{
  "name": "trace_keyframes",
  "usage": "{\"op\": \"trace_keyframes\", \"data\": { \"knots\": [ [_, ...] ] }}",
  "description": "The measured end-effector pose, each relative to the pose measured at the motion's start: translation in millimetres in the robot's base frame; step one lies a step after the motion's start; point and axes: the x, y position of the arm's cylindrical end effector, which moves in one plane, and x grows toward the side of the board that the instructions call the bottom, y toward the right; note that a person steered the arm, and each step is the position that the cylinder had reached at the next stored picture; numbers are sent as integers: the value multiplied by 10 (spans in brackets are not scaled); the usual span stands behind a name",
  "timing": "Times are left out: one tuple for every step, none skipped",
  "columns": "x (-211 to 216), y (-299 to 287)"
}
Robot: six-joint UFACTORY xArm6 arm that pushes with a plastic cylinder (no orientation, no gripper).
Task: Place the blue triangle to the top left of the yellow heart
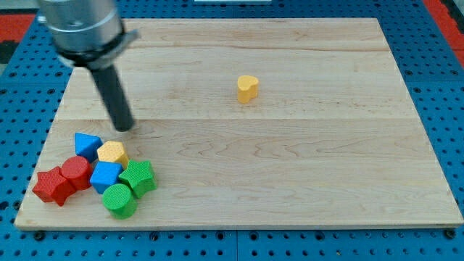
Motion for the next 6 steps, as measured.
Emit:
{"op": "trace_keyframes", "data": {
  "knots": [
    [-40, -821],
    [-27, -821],
    [283, -904],
    [349, -916],
    [396, -916],
    [708, -916]
  ]
}}
